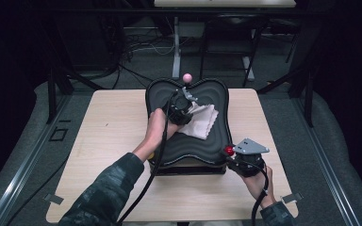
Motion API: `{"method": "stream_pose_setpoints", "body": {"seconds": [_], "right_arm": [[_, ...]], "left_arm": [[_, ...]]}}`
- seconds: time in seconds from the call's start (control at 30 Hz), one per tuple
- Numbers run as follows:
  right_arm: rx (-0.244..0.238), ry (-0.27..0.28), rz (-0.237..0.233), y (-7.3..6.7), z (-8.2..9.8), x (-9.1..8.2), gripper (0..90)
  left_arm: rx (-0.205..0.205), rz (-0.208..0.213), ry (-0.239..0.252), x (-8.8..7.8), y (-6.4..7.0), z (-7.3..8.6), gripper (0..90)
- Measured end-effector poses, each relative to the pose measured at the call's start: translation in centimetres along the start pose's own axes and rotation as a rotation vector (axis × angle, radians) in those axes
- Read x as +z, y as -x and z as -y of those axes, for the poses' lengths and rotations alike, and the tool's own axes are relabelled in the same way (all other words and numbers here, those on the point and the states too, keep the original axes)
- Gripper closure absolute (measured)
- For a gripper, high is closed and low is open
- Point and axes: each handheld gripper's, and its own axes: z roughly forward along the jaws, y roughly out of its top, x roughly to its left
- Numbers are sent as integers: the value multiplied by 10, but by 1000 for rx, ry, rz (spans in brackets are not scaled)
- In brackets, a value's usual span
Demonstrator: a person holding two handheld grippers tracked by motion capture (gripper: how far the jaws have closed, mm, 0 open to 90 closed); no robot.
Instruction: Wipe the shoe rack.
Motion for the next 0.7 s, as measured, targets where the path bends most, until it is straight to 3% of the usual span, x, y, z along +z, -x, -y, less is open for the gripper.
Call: {"method": "stream_pose_setpoints", "body": {"seconds": [0.7], "right_arm": [[-2, -4, 3, 0, 0, 0, 603]], "left_arm": [[68, 39, -14, -6, 35, 31, 761]]}}
